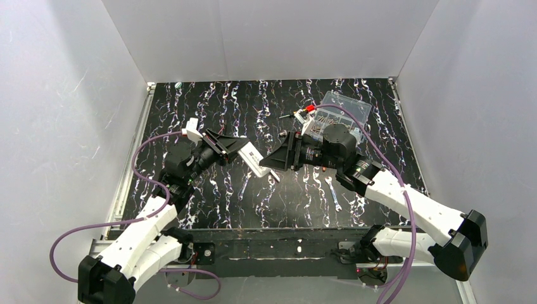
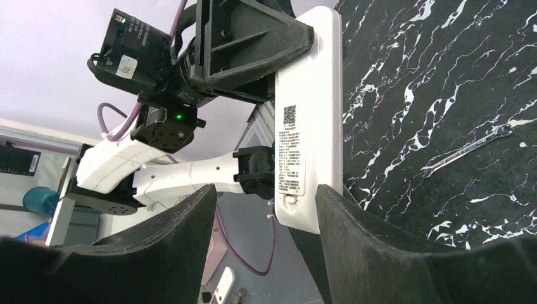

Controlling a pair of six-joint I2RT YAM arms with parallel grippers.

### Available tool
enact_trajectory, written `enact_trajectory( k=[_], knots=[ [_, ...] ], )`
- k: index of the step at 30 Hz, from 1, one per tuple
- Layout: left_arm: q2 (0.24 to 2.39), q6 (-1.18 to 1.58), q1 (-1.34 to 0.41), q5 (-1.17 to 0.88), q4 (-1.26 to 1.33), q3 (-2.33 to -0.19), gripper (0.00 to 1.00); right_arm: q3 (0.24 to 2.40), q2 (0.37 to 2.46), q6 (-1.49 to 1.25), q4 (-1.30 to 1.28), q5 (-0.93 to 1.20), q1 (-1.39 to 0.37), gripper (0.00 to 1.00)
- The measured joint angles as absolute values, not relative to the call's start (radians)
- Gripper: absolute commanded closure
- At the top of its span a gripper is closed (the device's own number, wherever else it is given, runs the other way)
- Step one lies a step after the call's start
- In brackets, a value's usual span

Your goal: Load the batteries into the remote control

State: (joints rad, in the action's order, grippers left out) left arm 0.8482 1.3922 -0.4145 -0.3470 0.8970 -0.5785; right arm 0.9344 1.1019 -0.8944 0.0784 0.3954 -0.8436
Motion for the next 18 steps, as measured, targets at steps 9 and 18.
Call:
enact_trajectory(
  k=[9, 18],
  knots=[
    [0.848, 1.404, -0.415, -0.357, 0.919, -0.579, 1.00, 0.927, 1.082, -0.888, 0.056, 0.324, -0.844, 0.25],
    [0.849, 1.431, -0.415, -0.363, 0.960, -0.579, 1.00, 0.884, 1.031, -0.871, 0.013, 0.264, -0.843, 0.27]
  ],
)
